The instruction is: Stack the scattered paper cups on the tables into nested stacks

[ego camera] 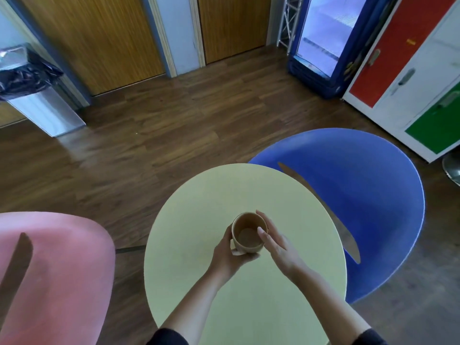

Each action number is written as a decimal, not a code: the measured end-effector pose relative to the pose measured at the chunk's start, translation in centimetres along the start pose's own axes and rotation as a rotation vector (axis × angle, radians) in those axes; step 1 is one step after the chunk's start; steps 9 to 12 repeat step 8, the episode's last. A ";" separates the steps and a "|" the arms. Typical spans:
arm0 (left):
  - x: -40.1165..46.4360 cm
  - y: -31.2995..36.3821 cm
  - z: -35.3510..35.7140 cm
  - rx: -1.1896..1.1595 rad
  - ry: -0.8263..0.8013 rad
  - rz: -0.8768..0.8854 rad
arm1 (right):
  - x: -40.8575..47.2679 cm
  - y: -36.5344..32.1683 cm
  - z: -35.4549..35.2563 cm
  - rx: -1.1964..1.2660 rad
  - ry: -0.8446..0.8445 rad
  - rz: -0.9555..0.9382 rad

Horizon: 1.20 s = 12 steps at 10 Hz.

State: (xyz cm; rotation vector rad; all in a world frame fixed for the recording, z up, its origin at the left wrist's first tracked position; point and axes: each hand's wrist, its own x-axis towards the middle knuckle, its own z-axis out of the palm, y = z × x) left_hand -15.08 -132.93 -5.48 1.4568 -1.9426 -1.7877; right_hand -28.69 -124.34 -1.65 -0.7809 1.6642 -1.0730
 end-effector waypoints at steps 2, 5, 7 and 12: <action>-0.1 -0.9 0.5 0.013 -0.015 0.003 | -0.7 0.5 0.2 0.021 0.019 0.009; -1.2 0.2 -0.1 -0.059 -0.017 0.133 | -0.9 0.5 0.8 0.092 0.069 0.029; -2.5 1.2 -0.9 -0.092 -0.031 0.152 | -1.0 0.4 1.0 0.105 0.083 0.037; -3.5 1.2 -1.5 -0.085 0.005 0.168 | -1.1 0.9 0.7 0.134 0.108 0.021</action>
